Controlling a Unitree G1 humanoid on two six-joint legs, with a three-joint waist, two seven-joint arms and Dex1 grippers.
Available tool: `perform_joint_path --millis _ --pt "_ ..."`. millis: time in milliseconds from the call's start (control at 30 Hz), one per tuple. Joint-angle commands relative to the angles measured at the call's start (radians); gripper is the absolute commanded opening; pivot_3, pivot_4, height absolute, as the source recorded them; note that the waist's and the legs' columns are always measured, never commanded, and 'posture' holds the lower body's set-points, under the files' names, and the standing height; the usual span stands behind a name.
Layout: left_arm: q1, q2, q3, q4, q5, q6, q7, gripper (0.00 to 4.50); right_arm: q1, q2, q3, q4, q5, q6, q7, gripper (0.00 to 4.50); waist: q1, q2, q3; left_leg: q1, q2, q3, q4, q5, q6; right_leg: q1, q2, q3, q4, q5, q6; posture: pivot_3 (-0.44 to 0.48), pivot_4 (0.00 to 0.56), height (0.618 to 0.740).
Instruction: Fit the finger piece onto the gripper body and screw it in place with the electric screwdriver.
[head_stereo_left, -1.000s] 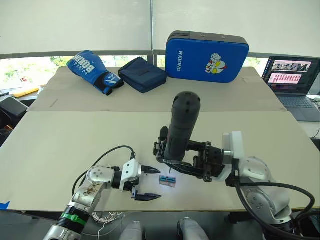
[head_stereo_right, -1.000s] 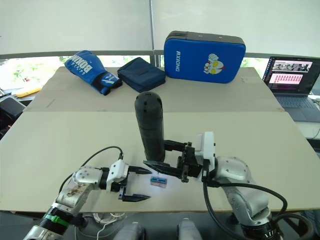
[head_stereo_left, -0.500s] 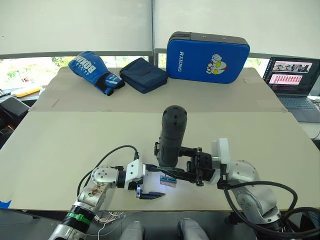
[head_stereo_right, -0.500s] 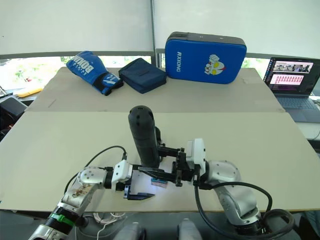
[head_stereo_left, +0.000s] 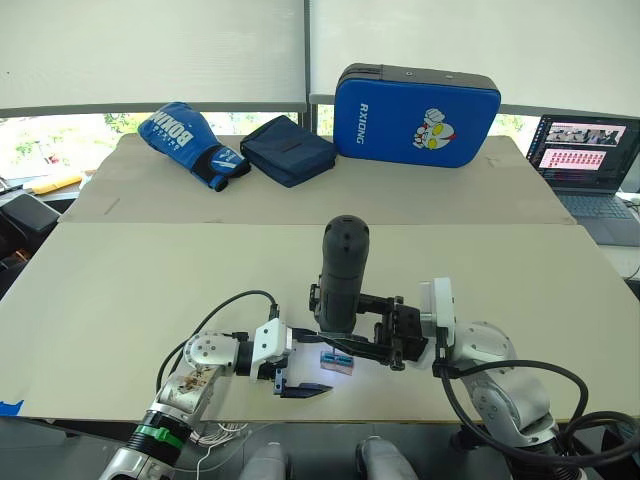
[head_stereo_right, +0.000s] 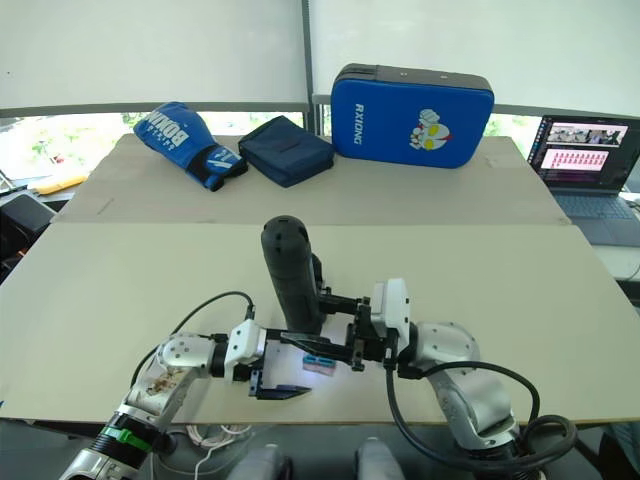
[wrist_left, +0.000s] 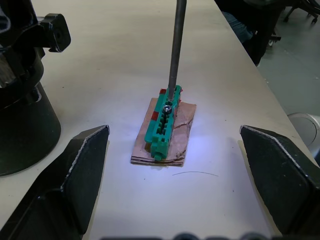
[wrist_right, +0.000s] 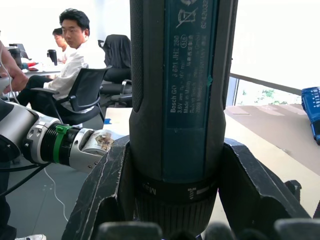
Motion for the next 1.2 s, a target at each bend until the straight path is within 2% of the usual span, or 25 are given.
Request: perform_joint_path --millis 33,1200 --pt "0.010 -0.014 -0.045 0.015 0.017 0.012 0.003 4.41 -0.008 0.004 -0.010 -0.028 0.012 -0.037 0.004 1.90 0.000 0.000 0.000 0.000 0.000 0.000 0.000 0.000 0.000 0.000 0.000 0.000 0.000 0.000 0.000 0.000 0.150 0.740" --pt "0.022 -0.011 -0.054 -0.024 0.008 0.047 0.024 4.41 0.006 -0.004 -0.018 -0.011 0.002 -0.032 -0.009 1.90 -0.002 0.000 0.000 0.000 0.000 0.000 0.000 0.000 0.000 0.000 0.000 0.000 0.000 0.000 0.000 0.000 0.150 0.740"
